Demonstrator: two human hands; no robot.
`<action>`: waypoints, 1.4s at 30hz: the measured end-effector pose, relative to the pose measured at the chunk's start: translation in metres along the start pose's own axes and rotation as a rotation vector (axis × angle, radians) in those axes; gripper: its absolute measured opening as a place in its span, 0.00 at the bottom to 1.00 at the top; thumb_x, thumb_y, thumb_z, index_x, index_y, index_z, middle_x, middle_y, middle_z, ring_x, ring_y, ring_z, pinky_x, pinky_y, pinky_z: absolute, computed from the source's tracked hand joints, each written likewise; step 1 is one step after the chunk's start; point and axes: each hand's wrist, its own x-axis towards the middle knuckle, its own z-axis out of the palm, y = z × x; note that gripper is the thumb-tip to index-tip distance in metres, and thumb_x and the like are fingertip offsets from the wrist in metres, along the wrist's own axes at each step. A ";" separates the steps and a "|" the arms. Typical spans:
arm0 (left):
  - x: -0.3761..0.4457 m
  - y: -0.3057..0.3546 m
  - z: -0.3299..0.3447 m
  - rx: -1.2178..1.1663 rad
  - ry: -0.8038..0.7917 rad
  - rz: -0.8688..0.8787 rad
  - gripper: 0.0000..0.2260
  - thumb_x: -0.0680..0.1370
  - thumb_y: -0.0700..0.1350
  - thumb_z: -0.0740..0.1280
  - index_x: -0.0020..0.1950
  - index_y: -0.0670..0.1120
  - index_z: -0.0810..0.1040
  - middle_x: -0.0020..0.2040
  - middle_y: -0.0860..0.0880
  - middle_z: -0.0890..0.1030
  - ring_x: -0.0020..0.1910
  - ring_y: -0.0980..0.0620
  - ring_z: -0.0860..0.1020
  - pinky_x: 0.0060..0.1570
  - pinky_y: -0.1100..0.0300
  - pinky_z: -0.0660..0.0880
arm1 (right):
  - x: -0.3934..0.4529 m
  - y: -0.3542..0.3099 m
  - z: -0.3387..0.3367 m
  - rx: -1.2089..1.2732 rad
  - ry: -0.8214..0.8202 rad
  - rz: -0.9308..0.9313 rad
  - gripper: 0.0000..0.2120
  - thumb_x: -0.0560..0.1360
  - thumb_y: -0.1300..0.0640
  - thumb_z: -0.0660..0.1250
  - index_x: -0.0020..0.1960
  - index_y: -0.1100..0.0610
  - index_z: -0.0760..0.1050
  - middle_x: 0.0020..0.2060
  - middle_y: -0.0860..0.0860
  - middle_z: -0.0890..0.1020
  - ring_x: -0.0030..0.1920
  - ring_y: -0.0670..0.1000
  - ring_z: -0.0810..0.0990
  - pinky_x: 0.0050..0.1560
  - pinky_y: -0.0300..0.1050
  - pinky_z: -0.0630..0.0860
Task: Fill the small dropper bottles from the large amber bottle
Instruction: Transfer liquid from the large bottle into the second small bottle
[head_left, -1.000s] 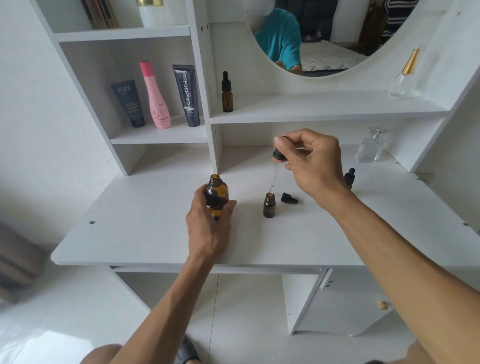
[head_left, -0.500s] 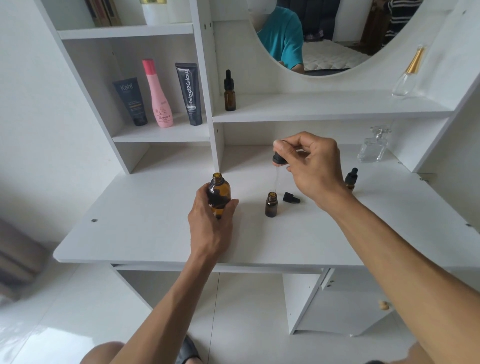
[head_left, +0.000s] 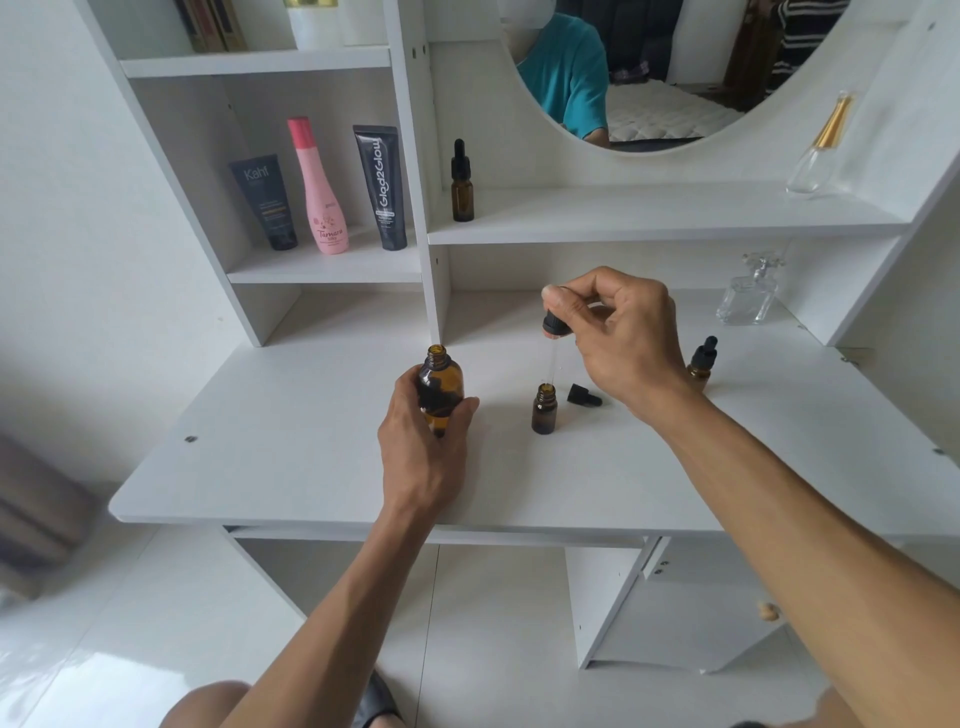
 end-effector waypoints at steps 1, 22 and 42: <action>0.000 0.000 0.000 -0.002 0.000 -0.001 0.20 0.76 0.48 0.73 0.65 0.50 0.72 0.48 0.61 0.77 0.48 0.75 0.73 0.42 0.79 0.68 | 0.000 0.000 0.000 -0.001 0.001 -0.002 0.10 0.77 0.51 0.72 0.41 0.57 0.82 0.34 0.48 0.86 0.38 0.48 0.86 0.45 0.46 0.81; -0.001 0.004 0.000 -0.017 0.008 0.017 0.20 0.75 0.47 0.73 0.65 0.51 0.72 0.48 0.63 0.77 0.49 0.68 0.76 0.52 0.59 0.76 | 0.003 -0.009 -0.007 0.024 0.025 -0.006 0.10 0.77 0.50 0.72 0.42 0.56 0.82 0.36 0.48 0.86 0.40 0.47 0.85 0.43 0.48 0.82; -0.001 0.003 -0.001 -0.052 -0.005 0.000 0.20 0.75 0.48 0.73 0.65 0.52 0.72 0.49 0.58 0.79 0.48 0.57 0.79 0.48 0.64 0.74 | 0.021 -0.077 0.046 0.198 -0.044 -0.115 0.09 0.80 0.54 0.67 0.50 0.58 0.83 0.43 0.51 0.87 0.44 0.50 0.87 0.46 0.55 0.84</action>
